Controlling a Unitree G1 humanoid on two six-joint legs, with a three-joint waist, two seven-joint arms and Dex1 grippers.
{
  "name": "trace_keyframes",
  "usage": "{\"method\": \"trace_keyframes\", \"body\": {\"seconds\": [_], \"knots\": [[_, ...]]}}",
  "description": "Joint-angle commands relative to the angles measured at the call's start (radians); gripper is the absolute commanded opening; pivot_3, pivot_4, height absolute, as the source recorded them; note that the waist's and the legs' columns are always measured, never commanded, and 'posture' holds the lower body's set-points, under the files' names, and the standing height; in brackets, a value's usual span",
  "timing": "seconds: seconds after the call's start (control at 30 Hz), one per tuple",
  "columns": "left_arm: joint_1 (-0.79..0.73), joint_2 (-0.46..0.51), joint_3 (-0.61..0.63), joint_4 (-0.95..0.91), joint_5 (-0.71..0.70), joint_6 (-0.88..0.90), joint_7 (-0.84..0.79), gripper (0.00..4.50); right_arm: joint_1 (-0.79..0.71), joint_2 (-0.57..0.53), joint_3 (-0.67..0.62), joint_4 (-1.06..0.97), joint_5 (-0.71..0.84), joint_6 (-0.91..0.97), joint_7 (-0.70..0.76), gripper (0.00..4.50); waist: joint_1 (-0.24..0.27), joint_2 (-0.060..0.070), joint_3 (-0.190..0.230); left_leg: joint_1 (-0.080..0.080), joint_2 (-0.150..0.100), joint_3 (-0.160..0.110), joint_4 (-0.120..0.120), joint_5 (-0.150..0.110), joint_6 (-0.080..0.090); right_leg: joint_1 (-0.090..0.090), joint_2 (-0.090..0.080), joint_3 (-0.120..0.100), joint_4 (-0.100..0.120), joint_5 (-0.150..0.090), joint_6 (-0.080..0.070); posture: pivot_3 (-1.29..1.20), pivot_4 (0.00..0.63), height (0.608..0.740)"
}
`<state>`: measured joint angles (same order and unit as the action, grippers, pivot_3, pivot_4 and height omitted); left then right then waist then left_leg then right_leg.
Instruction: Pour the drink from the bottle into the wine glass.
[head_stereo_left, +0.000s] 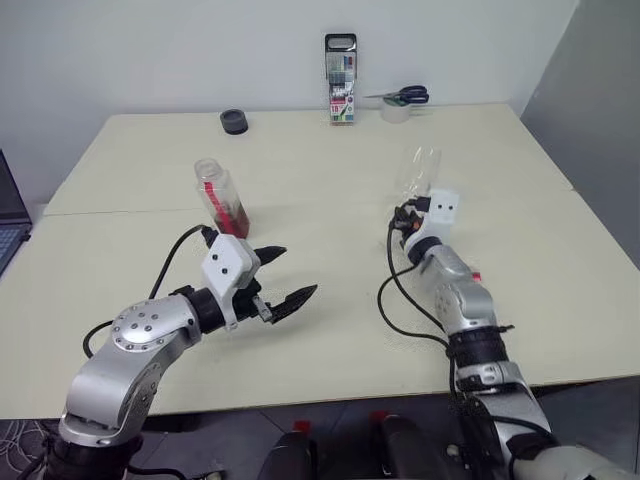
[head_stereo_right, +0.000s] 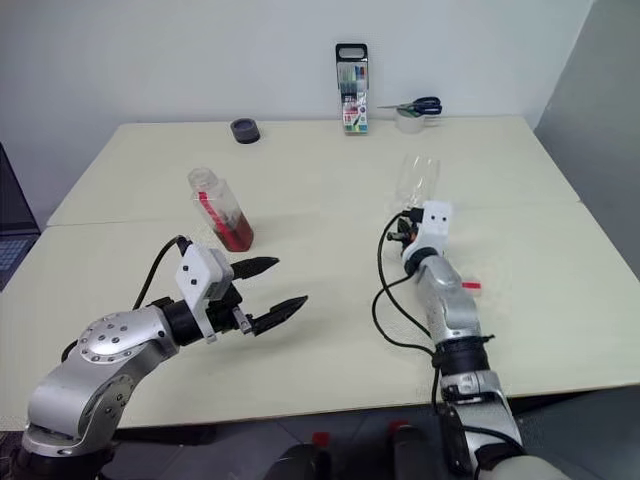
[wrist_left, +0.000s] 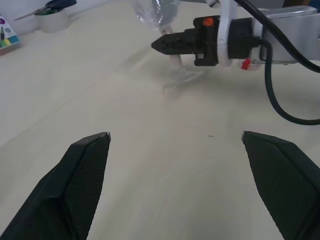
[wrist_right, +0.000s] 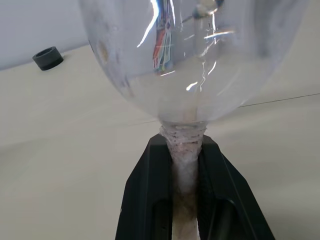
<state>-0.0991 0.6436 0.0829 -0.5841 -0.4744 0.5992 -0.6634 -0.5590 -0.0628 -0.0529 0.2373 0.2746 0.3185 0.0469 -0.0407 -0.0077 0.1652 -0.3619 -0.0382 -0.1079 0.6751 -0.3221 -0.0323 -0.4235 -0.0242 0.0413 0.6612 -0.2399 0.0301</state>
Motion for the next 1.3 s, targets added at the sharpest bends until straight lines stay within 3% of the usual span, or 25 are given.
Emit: {"method": "trace_keyframes", "body": {"seconds": [0.03, 0.5, 0.87, 1.03, 1.17, 1.3], "knots": [[-0.003, -0.011, 0.002, -0.025, -0.011, -0.017, 0.005, 4.5, 0.118, -0.021, 0.0, -0.096, -0.021, 0.104, -0.014, 0.25, 0.006, 0.0, -0.001, 0.0, 0.0, 0.0, 0.0, 0.0, 0.0, 0.0, 0.0, 0.0, 0.0, 0.0, 0.0, 0.0, 0.15, 0.74], [0.013, -0.029, -0.021, -0.012, -0.005, -0.046, -0.023, 4.5, 0.359, -0.037, 0.06, -0.335, -0.079, 0.186, -0.009, 0.25, 0.014, -0.006, -0.007, 0.002, 0.0, -0.002, 0.0, 0.0, -0.001, 0.003, 0.001, -0.001, -0.002, 0.0, 0.0, 0.0, 0.15, 0.74], [0.022, -0.018, -0.034, -0.011, -0.014, -0.062, -0.076, 4.5, 0.435, -0.109, 0.137, -0.442, -0.147, 0.122, 0.082, 0.25, 0.015, -0.007, -0.007, 0.003, 0.0, -0.001, 0.0, 0.0, -0.001, 0.004, 0.002, -0.002, -0.003, -0.001, 0.0, 0.0, 0.15, 0.74], [0.037, -0.021, -0.019, -0.008, 0.0, -0.063, -0.06, 4.5, 0.313, -0.053, 0.154, -0.308, -0.169, -0.065, 0.112, 0.25, 0.008, -0.007, -0.007, 0.003, 0.0, 0.0, 0.0, 0.0, -0.001, 0.004, 0.002, -0.002, -0.002, -0.001, 0.0, 0.0, 0.15, 0.74], [0.088, -0.072, 0.047, -0.041, 0.028, -0.045, 0.075, 4.5, 0.116, -0.001, 0.183, -0.037, -0.211, -0.236, 0.162, 0.25, -0.013, -0.006, -0.005, 0.007, 0.002, 0.004, -0.001, -0.001, 0.001, 0.004, 0.002, 0.001, -0.001, 0.0, 0.0, 0.0, 0.15, 0.74], [0.254, -0.154, 0.114, -0.169, 0.056, -0.024, 0.226, 4.5, -0.117, 0.069, 0.17, 0.3, -0.221, -0.405, 0.194, 0.25, -0.026, -0.005, -0.005, 0.007, 0.005, 0.006, -0.004, 0.0, -0.001, 0.001, 0.004, 0.002, 0.001, 0.001, -0.003, 0.0, 0.15, 0.74]]}}
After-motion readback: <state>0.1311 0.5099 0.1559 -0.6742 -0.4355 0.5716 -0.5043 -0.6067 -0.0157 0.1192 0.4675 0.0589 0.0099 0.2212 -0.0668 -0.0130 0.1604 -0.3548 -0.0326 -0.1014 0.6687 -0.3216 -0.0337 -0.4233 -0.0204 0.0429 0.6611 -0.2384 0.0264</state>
